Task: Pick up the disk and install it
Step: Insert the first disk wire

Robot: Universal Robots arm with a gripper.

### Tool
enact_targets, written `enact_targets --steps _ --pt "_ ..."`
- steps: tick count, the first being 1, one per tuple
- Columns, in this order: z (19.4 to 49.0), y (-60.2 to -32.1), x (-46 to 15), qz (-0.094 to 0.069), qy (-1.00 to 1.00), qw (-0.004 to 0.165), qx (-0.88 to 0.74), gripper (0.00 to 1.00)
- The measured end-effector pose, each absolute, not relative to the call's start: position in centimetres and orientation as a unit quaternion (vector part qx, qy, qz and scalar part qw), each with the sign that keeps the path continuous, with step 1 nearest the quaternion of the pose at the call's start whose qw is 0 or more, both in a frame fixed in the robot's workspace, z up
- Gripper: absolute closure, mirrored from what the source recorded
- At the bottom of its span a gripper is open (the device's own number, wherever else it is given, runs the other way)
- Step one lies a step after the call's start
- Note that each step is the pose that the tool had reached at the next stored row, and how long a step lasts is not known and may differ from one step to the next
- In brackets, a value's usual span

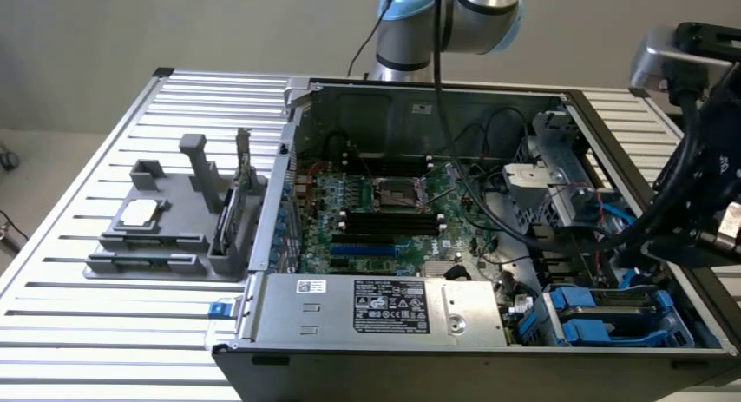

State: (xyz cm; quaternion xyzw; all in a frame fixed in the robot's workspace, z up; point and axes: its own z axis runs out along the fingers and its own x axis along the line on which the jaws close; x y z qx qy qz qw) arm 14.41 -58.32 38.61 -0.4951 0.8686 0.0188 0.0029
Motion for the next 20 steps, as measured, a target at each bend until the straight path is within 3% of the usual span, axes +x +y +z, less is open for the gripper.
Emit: enact_targets --steps 20 --pt "38.26 -58.32 14.41 0.018 0.944 0.006 -0.330 0.69"
